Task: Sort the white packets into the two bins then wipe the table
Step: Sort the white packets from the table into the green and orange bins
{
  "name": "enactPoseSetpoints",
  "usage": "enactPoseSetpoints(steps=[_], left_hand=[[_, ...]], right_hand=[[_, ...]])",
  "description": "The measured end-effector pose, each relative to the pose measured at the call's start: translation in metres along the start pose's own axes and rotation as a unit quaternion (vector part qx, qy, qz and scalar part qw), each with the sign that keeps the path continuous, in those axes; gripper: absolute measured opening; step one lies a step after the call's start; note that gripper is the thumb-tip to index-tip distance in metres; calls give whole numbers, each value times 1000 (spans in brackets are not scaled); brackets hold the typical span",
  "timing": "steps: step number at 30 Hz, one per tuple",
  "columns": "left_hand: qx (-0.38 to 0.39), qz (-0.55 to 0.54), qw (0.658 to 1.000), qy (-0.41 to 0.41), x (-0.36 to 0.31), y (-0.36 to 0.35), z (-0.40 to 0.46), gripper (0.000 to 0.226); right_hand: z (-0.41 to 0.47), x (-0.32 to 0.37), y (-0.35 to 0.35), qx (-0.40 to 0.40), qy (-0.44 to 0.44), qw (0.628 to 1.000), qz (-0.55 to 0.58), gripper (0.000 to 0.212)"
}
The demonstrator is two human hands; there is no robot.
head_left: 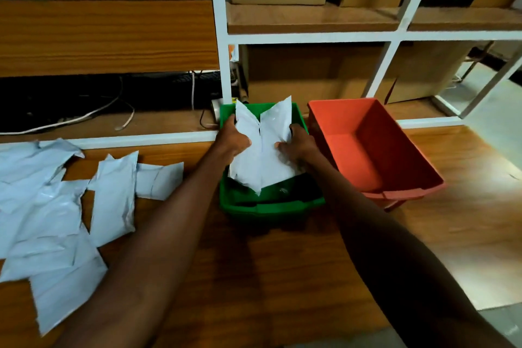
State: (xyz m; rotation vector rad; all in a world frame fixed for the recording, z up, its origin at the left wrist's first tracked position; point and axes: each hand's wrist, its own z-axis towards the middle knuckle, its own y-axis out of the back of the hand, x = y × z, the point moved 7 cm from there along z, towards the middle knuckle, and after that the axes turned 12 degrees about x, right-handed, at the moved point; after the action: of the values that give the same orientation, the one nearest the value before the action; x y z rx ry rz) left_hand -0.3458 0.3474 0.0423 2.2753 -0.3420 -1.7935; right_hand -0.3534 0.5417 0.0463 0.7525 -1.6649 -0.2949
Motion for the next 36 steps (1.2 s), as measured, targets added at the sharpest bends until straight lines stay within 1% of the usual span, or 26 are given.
enactPoseSetpoints(steps=[2,4,8,10,12,13,14,15,17,18,19,20,21,22,23,24,25,26,27,28,29,30,31,33,34,36], left_hand=[[4,2,1000,20,0,-12,5,82],[7,-14,998,64,11,-22,11,77],[12,-15,991,134,37,-33,19,73],[-11,16,987,161,48,-36,20,73],[-48,87,981,166,48,-38,18,67],[-82,128,973,174,44,-38,14,63],[-103,206,961,156,37,-37,14,63],[-91,288,945,121,33,-43,13,66],[-59,472,878,50,25,-59,12,74],[-63,520,851,29,19,-60,9,71],[-57,559,827,19,14,-61,7,65],[-38,582,812,10,9,-61,7,63],[5,615,788,-6,10,-63,10,65],[56,641,765,-21,12,-63,13,73],[113,658,744,-16,17,-61,15,84],[163,664,730,-1,24,-58,18,94],[195,678,709,11,28,-55,17,101],[210,691,692,19,29,-53,14,104],[217,699,681,20,30,-55,12,104],[226,696,681,17,31,-59,11,105],[234,684,690,21,35,-63,11,108],[240,667,705,27,40,-65,11,114],[244,649,720,32,43,-67,11,121],[239,638,731,28,45,-65,11,127],[229,641,732,17,42,-64,10,124],[203,643,738,-15,25,-60,2,111]], right_hand=[[11,-1,-10,3,-13,1000,-25,47],[21,-8,-21,17,-41,998,-41,54],[33,-30,-38,34,-94,994,-45,50],[36,-37,-45,53,-112,990,-72,49],[39,-40,-49,68,-119,983,-122,54],[41,-40,-49,62,-121,979,-151,58],[39,-38,-47,46,-120,977,-173,61],[38,-35,-46,29,-117,973,-197,64],[36,-25,-43,-3,-93,959,-267,75],[34,-18,-39,-20,-76,949,-307,78],[33,-9,-34,-35,-52,936,-346,75],[32,-1,-32,-38,-18,926,-375,66],[34,5,-33,-15,22,918,-397,56],[34,8,-35,30,56,909,-412,50],[36,6,-38,81,69,899,-426,50],[33,2,-40,134,60,887,-437,54],[27,-1,-41,178,37,875,-448,59],[23,-5,-40,205,14,873,-443,61],[23,-13,-42,224,-7,867,-446,58],[22,-16,-48,252,-11,853,-457,53],[17,-16,-54,269,-2,839,-473,52],[17,-19,-61,269,15,828,-492,56],[15,-20,-65,274,24,824,-495,59],[27,-29,-72,273,30,851,-447,54],[25,-24,-69,264,32,862,-431,51],[12,-8,-56,235,43,879,-412,52]])
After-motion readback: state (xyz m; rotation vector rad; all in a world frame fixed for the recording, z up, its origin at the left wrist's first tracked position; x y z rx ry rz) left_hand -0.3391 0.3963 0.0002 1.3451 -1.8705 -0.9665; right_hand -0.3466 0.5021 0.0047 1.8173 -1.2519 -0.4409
